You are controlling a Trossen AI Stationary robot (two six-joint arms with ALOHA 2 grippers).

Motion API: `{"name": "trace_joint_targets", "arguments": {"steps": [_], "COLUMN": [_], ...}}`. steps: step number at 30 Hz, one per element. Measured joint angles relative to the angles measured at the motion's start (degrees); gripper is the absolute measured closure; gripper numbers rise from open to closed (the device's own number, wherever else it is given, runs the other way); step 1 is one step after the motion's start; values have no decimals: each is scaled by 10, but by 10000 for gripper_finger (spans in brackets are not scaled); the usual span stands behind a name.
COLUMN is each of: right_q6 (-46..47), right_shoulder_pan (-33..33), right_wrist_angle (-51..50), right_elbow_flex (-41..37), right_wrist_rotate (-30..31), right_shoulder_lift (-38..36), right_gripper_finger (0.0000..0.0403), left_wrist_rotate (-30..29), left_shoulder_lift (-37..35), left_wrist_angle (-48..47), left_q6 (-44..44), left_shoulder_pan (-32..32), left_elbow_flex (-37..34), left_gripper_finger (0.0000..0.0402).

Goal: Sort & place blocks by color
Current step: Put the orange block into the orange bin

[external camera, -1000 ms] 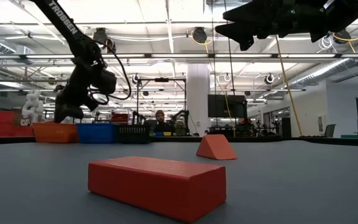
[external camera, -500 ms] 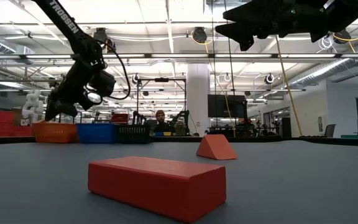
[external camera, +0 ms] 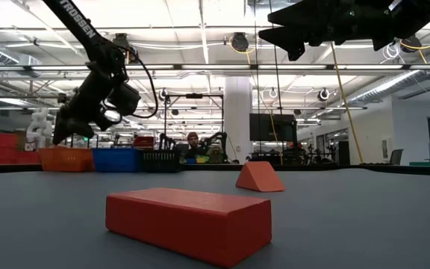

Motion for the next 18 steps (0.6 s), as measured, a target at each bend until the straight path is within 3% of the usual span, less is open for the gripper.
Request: {"name": "trace_joint_targets", "arguments": {"steps": [6,18], "right_q6": [0,0], "right_shoulder_pan": [0,0], "right_wrist_angle": [0,0], "right_elbow_flex": [0,0], "right_wrist_rotate": [0,0], "right_shoulder_lift": [0,0], "right_gripper_finger": [177,177], "left_wrist_rotate": [23,-26], "left_shoulder_lift": [-1,-1], "left_wrist_angle": [18,126], "left_q6": [14,48], "left_shoulder_pan": [-8,35], "left_elbow_flex": [0,1], "left_gripper_finger": [399,393]}}
